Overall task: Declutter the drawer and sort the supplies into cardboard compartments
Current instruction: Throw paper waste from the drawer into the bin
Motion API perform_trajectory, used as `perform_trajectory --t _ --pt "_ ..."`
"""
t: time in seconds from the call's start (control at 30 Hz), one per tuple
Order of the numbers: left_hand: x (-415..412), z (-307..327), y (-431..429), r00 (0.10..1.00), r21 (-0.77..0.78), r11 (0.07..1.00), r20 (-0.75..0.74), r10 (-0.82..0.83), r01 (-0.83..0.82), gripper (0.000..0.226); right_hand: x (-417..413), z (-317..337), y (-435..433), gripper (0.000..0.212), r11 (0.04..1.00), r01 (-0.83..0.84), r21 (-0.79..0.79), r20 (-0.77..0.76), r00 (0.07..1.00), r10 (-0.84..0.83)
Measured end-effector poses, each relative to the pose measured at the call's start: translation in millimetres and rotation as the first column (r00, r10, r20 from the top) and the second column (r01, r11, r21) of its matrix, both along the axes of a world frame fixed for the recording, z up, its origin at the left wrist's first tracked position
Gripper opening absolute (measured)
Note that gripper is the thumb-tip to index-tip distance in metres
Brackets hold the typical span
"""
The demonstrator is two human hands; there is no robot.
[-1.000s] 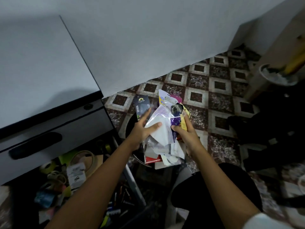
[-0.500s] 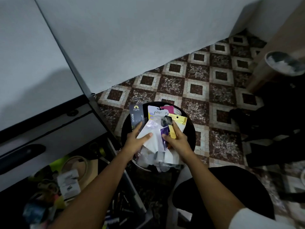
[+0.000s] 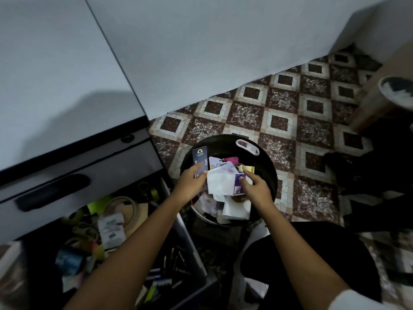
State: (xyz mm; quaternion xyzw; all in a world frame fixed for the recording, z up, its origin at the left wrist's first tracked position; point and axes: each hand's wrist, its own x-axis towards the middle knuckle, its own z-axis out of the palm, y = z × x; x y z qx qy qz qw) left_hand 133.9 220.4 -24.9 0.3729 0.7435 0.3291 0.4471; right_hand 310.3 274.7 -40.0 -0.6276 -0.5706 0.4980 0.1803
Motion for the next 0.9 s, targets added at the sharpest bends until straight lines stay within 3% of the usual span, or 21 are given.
perform_trajectory --t 0.17,0.4,0.53,0.67,0.77,0.9 --pt "-16.2 13.1 -69.0 0.985 0.161 0.975 -0.053 0.166 -0.156 0.034 -32.4 28.2 -45.7 0.032 0.960 -0.242 0.137 0.001 0.970 0.245" --pt "-63.2 -17.5 -193.5 0.937 0.064 0.957 -0.195 0.290 -0.283 0.029 -99.2 21.8 -131.3 0.028 0.790 -0.573 0.219 0.016 0.812 0.584" --pt "-91.3 -31.2 -242.9 0.892 0.040 0.929 -0.267 0.364 -0.367 0.031 -135.5 8.5 -161.8 0.031 0.764 -0.636 0.109 -0.005 0.768 0.640" --pt "-109.8 -39.3 -273.2 0.780 0.068 0.853 -0.372 0.503 -0.518 0.028 -170.6 -9.5 -187.3 0.041 0.757 -0.654 0.014 0.057 0.756 0.652" --pt "-113.7 -38.7 -281.3 0.713 0.040 0.803 -0.434 0.551 -0.595 0.038 -192.1 -22.3 -200.5 0.049 0.792 -0.609 -0.048 0.072 0.788 0.611" --pt "-123.5 -43.6 -286.0 0.782 -0.137 0.812 -0.399 0.479 -0.568 0.065 -211.1 -38.8 -211.7 0.048 0.843 -0.524 -0.117 0.061 0.844 0.533"
